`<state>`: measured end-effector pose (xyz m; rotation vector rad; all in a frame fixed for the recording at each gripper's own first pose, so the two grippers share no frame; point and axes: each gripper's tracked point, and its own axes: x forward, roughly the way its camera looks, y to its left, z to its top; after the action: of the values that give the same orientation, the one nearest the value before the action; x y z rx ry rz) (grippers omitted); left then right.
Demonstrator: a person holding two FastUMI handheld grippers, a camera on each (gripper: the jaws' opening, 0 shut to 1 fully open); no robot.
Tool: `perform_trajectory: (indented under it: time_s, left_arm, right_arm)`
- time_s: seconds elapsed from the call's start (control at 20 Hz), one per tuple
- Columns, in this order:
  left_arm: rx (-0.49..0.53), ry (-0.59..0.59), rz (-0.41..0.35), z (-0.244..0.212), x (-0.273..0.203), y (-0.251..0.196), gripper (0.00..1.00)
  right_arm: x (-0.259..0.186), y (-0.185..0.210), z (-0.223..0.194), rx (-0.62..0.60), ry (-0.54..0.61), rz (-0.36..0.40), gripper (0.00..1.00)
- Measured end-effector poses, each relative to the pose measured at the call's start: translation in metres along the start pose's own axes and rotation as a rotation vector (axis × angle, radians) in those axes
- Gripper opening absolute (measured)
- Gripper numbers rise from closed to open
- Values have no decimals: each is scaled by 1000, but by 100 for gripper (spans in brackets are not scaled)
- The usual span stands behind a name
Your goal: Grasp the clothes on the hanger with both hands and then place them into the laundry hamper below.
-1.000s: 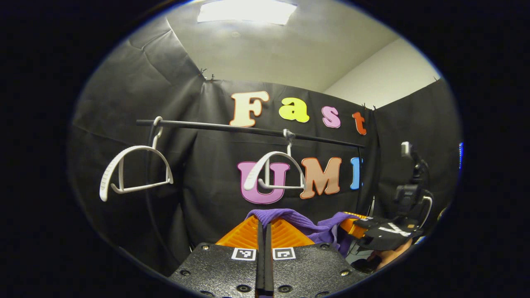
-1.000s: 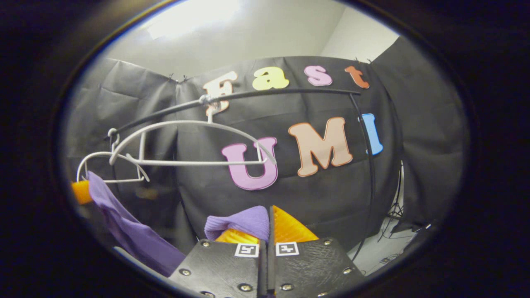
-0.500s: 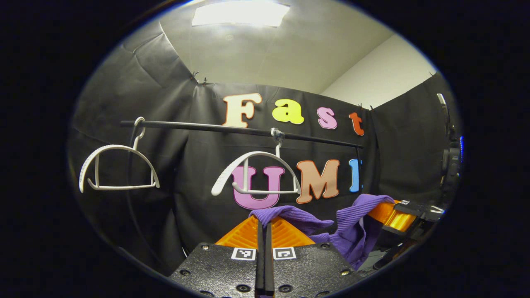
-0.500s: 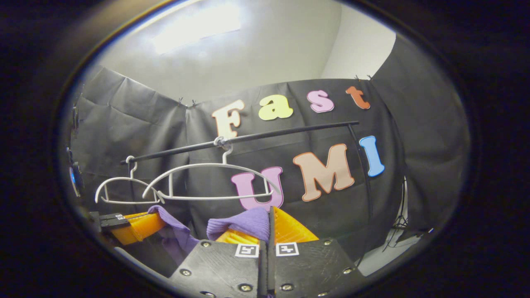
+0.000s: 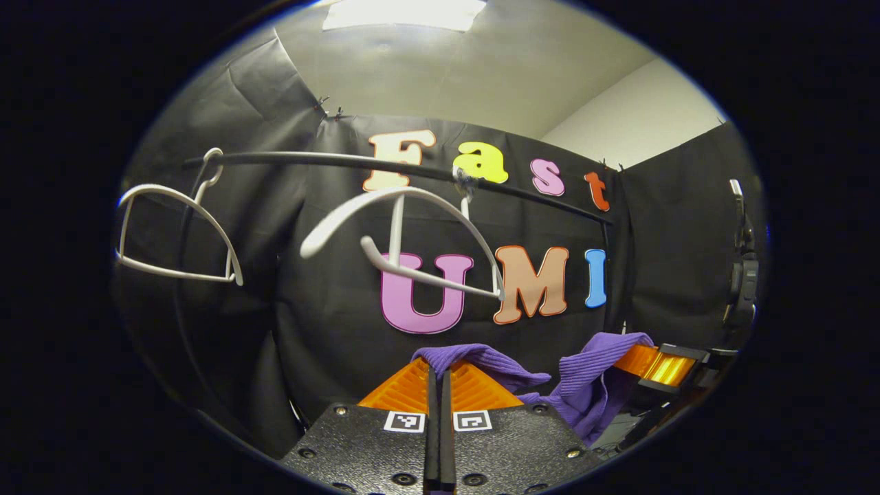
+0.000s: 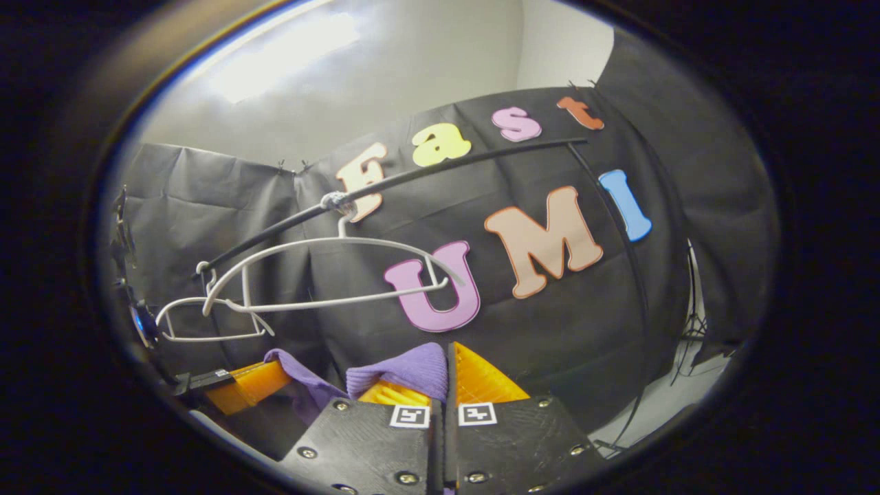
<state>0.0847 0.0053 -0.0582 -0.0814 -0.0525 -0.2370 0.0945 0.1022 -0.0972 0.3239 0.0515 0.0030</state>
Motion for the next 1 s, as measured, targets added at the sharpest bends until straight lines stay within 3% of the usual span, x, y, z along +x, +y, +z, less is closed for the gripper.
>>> perform_trajectory:
  time_s: [0.25, 0.35, 0.4, 0.45, 0.65, 1.0]
  left_arm:
    - [5, 40, 15, -38, 16, 1, 1]
    - [9, 61, 11, -59, 24, -1, 1]
    - [18, 74, 13, -71, 27, -2, 2]
    - [23, 93, 12, -85, 30, -3, 1]
    - [20, 168, 13, -143, 38, -3, 2]
    - [-3, 222, 70, -236, 38, 15, 2]
  right_arm:
    - [15, -18, -35, 28, 64, -25, 6]
    - [20, -29, -50, 21, 81, -49, 0]
    - [25, -36, -64, 12, 98, -63, 6]
    - [25, -41, -75, 4, 116, -68, 1]
    - [30, -52, -136, -71, 219, -42, 2]
    - [32, -88, -210, -213, 276, -107, 2]
